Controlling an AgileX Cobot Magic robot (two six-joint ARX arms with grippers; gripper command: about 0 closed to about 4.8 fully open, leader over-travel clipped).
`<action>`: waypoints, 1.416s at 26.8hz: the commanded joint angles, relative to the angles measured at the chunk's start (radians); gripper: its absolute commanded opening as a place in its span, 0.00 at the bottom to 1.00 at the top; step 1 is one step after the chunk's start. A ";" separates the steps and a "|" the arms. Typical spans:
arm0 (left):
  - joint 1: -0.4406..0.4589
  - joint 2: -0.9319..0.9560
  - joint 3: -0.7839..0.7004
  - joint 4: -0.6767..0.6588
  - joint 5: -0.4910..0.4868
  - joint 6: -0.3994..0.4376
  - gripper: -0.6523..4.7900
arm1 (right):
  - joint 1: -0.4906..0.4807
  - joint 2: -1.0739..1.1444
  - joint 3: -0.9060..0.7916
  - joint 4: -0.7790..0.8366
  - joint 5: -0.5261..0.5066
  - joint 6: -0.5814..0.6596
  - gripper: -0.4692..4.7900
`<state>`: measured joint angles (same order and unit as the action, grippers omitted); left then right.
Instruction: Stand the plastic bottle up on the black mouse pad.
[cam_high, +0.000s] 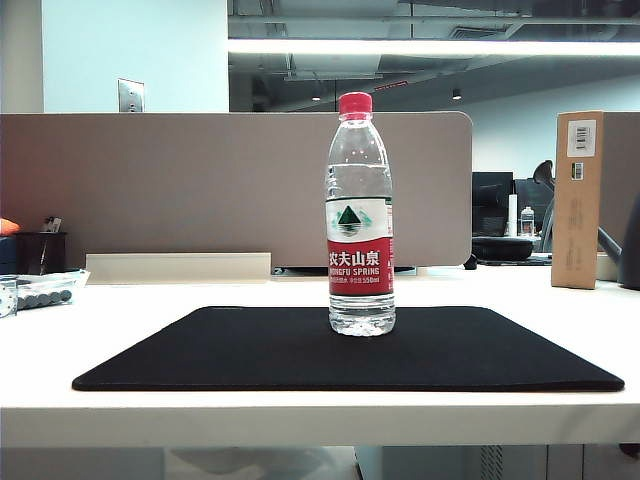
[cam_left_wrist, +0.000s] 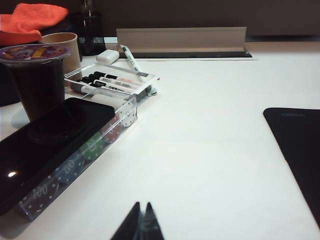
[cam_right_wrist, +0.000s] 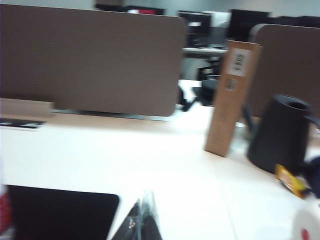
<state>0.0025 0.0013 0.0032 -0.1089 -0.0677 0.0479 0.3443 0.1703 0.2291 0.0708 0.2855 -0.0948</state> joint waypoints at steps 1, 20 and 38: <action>-0.002 0.001 0.005 0.013 0.002 -0.003 0.11 | -0.078 -0.034 -0.080 0.070 -0.053 0.010 0.09; -0.002 0.001 0.005 0.013 0.002 -0.003 0.11 | -0.289 -0.172 -0.228 0.020 -0.294 0.047 0.09; -0.002 0.001 0.005 0.013 0.002 -0.003 0.11 | -0.288 -0.172 -0.228 -0.022 -0.261 0.076 0.09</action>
<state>0.0025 0.0017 0.0032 -0.1085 -0.0677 0.0479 0.0559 -0.0017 0.0063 0.0360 0.0238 -0.0223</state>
